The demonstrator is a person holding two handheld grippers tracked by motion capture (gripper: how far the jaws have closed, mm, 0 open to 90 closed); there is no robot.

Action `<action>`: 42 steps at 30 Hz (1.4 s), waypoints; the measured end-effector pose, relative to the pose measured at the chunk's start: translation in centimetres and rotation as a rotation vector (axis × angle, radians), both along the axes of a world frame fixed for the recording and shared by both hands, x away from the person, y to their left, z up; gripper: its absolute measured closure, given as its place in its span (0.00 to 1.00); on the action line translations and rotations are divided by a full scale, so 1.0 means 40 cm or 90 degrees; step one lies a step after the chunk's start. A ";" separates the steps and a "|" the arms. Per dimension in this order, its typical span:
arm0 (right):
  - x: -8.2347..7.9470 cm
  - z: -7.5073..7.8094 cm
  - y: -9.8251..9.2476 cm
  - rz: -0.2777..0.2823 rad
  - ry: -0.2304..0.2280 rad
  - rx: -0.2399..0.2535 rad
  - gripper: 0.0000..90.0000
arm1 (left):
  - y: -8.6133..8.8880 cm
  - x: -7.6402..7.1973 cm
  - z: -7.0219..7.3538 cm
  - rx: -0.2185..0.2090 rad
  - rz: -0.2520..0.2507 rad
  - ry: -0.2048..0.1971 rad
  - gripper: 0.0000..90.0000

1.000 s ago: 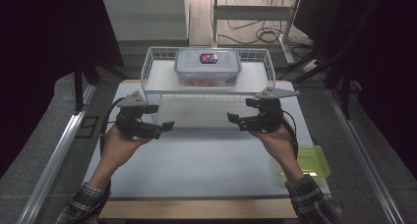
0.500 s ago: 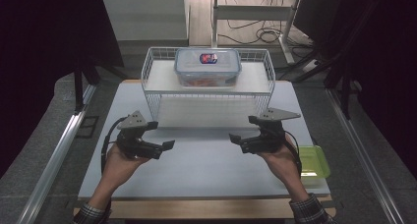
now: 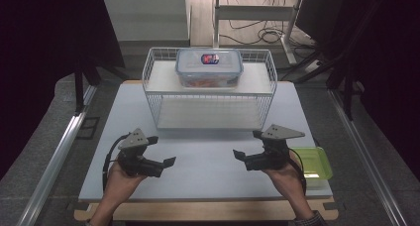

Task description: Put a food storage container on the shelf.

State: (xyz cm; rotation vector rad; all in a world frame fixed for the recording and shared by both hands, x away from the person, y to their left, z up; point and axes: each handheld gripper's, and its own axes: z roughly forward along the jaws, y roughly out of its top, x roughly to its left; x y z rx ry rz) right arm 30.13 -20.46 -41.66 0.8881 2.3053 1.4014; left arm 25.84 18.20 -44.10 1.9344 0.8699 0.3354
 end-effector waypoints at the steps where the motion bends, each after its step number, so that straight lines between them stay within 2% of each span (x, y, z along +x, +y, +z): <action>1: -0.004 -0.004 -0.002 -0.001 0.000 0.000 0.04 | 0.001 -0.004 -0.002 0.001 0.002 -0.002 0.06; 8: -0.033 -0.030 -0.018 -0.008 0.003 -0.003 0.04 | 0.001 -0.035 -0.024 0.000 0.003 -0.010 0.05; 15: -0.058 -0.060 -0.032 -0.019 0.008 -0.003 0.05 | -0.002 -0.060 -0.068 0.015 0.009 -0.012 0.04; 22: -0.078 -0.086 -0.037 -0.024 0.011 -0.016 0.05 | 0.011 -0.086 -0.111 0.036 0.029 -0.015 0.04; 33: -0.107 -0.125 -0.028 -0.018 0.011 -0.049 0.04 | 0.030 -0.123 -0.147 0.050 0.044 -0.014 0.03; 37: -0.114 -0.138 -0.031 -0.020 0.013 -0.056 0.04 | 0.028 -0.128 -0.162 0.065 0.045 -0.011 0.03; 42: -0.116 -0.157 -0.030 -0.016 0.023 -0.073 0.04 | 0.021 -0.128 -0.181 0.103 0.043 -0.007 0.03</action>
